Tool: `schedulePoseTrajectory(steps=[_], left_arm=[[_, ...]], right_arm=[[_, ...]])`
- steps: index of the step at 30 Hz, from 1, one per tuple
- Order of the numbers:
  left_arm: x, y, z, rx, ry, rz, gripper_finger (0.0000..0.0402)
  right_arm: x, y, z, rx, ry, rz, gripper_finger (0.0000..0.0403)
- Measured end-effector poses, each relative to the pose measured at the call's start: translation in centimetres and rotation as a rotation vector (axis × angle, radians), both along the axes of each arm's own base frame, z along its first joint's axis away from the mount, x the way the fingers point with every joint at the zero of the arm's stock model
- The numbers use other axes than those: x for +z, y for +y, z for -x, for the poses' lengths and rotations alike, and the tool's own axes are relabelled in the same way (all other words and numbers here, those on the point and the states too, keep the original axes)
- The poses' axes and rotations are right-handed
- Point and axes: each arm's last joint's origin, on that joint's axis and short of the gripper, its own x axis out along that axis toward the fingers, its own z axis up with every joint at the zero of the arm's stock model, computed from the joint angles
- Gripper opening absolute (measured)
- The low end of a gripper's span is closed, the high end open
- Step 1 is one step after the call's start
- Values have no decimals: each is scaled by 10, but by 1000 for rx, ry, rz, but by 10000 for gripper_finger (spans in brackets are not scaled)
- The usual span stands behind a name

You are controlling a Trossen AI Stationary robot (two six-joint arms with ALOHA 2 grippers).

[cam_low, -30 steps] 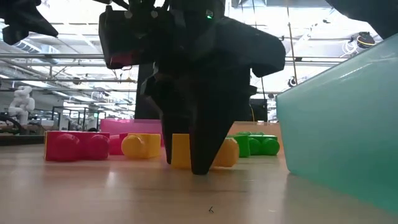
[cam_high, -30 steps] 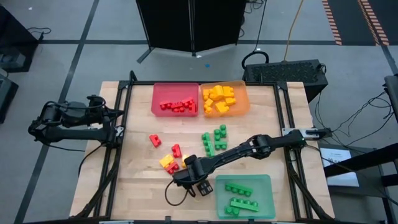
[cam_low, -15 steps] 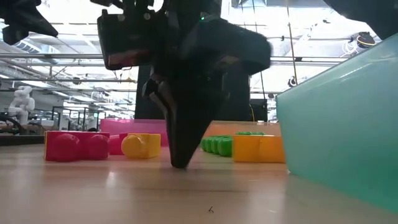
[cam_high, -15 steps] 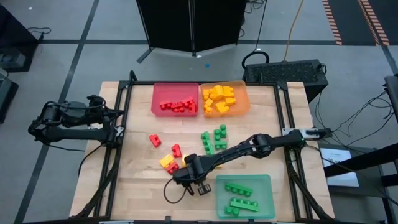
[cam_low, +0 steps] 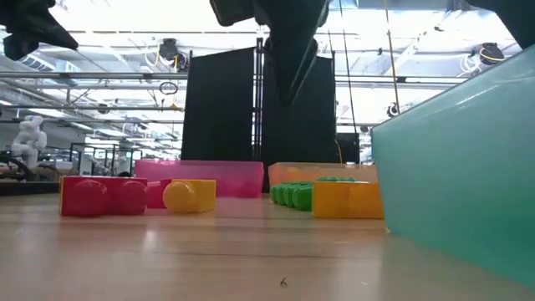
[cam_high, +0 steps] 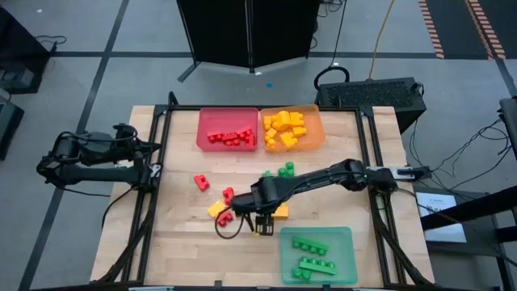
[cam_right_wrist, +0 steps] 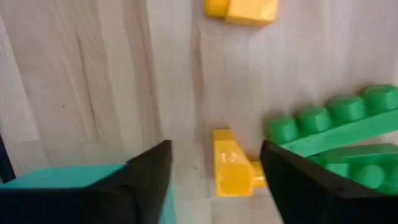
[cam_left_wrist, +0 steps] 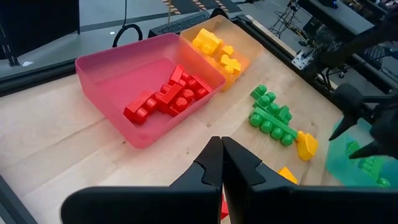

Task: Sort blocks
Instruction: Put the yellow game piece into the orange bin

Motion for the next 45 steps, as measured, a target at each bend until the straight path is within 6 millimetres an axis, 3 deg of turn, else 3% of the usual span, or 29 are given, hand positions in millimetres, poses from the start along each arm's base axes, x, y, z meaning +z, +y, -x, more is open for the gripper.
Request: schedulePoseTrajectory(steps=[4, 7, 18, 26, 31, 37, 41, 45], left_arm=[[0, 0, 0, -6, 0, 3, 2], [0, 0, 0, -6, 0, 2, 2], [0, -1, 0, -27, 6, -4, 2], [0, -1, 0, -50, 5, 10, 2], [0, -1, 0, -50, 5, 10, 2], [0, -1, 0, -51, 5, 10, 2], [0, -1, 0, -50, 5, 9, 2], [0, -1, 0, -42, 5, 5, 2]], right_arm=[[-24, 12, -4, 15, 54, 14, 307], [-40, 15, -5, 8, 111, 29, 329], [-63, 8, 0, 51, 227, 140, 319], [-91, 6, 9, 77, 313, 158, 317], [-105, 5, 12, 82, 331, 155, 274], [-108, 4, 12, 92, 315, 164, 140], [-103, -1, 10, 87, 313, 159, 140], [-82, -2, 2, 104, 266, 148, 140]])
